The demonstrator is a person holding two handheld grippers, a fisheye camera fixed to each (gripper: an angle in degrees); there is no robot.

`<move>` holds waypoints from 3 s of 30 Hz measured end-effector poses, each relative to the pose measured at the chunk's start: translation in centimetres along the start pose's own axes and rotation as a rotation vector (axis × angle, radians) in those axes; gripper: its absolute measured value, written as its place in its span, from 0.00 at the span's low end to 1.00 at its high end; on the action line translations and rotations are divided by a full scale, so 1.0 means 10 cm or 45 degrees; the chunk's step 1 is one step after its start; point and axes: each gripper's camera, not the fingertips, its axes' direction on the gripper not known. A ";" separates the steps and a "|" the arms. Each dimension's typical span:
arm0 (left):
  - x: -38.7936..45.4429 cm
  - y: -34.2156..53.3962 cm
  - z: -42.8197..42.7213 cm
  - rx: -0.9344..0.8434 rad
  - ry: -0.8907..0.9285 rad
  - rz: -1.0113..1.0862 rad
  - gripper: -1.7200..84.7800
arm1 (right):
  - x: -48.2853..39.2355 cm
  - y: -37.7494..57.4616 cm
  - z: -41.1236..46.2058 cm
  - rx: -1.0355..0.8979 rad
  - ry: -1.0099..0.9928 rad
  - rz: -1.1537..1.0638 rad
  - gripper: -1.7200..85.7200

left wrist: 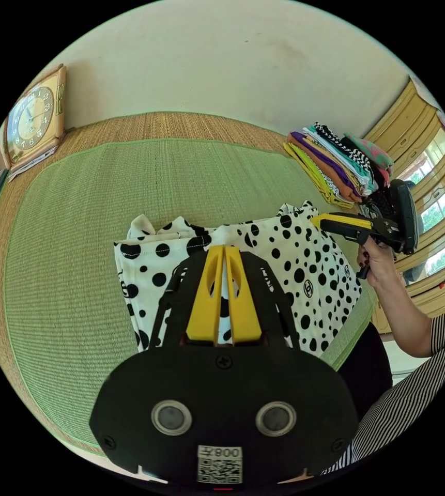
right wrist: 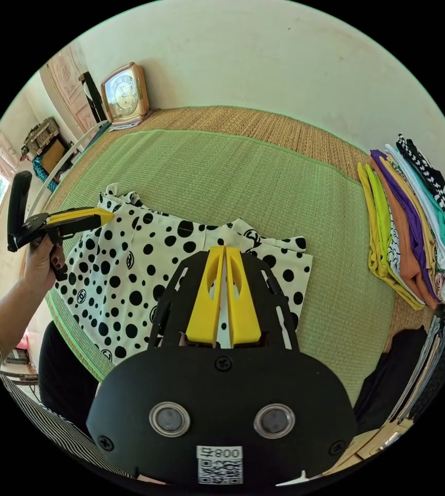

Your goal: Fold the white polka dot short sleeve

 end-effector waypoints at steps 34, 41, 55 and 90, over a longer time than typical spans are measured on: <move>-1.21 1.51 -0.53 0.040 0.100 -0.321 0.08 | 1.29 0.69 0.04 -0.010 -0.263 0.213 0.03; -1.52 2.59 -0.87 -0.005 0.218 -0.547 0.13 | 1.80 1.76 -0.36 -0.081 -0.369 0.365 0.07; -1.80 3.11 -0.66 -0.084 0.422 -0.633 0.07 | 2.44 2.63 -0.22 -0.089 -0.545 0.570 0.10; -1.16 3.58 -0.56 -0.065 0.427 -0.704 0.04 | 3.13 3.04 -0.03 -0.236 -0.835 0.635 0.03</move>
